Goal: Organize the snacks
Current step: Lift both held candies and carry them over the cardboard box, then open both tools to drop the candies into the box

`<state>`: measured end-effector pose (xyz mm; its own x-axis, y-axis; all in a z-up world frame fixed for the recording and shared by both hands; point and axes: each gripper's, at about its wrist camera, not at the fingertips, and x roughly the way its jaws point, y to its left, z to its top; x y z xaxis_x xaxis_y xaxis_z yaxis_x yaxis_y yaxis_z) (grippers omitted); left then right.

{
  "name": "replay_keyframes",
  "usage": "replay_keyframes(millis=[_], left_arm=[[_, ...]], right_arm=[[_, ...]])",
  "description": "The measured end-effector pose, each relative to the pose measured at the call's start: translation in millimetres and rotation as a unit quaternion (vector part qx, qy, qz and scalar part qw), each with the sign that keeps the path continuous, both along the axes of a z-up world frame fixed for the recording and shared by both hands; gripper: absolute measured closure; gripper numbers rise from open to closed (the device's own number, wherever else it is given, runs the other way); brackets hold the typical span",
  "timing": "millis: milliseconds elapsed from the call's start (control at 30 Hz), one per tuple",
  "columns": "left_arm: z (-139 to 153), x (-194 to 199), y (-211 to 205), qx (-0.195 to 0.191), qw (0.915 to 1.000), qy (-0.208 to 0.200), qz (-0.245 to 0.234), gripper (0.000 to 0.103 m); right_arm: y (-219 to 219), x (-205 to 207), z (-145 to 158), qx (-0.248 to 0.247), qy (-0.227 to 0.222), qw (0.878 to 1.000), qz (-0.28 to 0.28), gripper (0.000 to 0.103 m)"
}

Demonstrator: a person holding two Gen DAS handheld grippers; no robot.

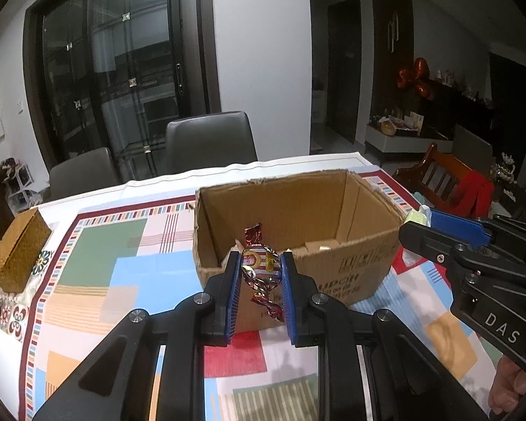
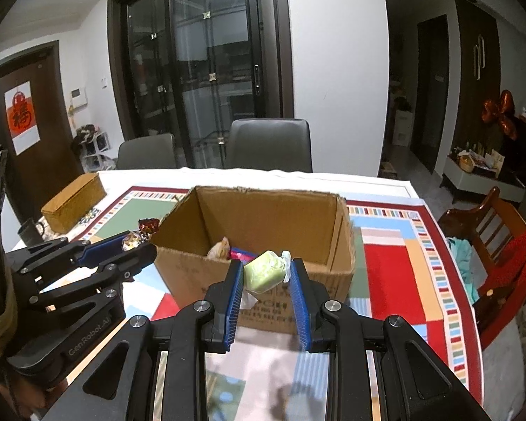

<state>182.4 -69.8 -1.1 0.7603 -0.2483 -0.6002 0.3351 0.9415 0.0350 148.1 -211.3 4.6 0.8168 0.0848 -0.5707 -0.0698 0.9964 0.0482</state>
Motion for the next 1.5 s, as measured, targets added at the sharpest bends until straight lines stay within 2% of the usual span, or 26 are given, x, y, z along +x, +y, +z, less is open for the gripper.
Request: replay_keyframes(millis=[533,1167,1500], left_arm=[[4,36,-9,-0.002,1.0,-0.002,-0.003,0.081],[-15,79,-9,-0.017,0.9996,0.016,0.016,0.081],[-18,87,-6,-0.021,0.9994,0.021,0.016,0.08]], right_arm=[[-11,30,6,0.001,-0.009,1.0,-0.013,0.075],[-14,71,-11,0.0,0.014,1.0,-0.018,0.074],[-16,88,-19,0.006,0.033,0.999,-0.027,0.073]])
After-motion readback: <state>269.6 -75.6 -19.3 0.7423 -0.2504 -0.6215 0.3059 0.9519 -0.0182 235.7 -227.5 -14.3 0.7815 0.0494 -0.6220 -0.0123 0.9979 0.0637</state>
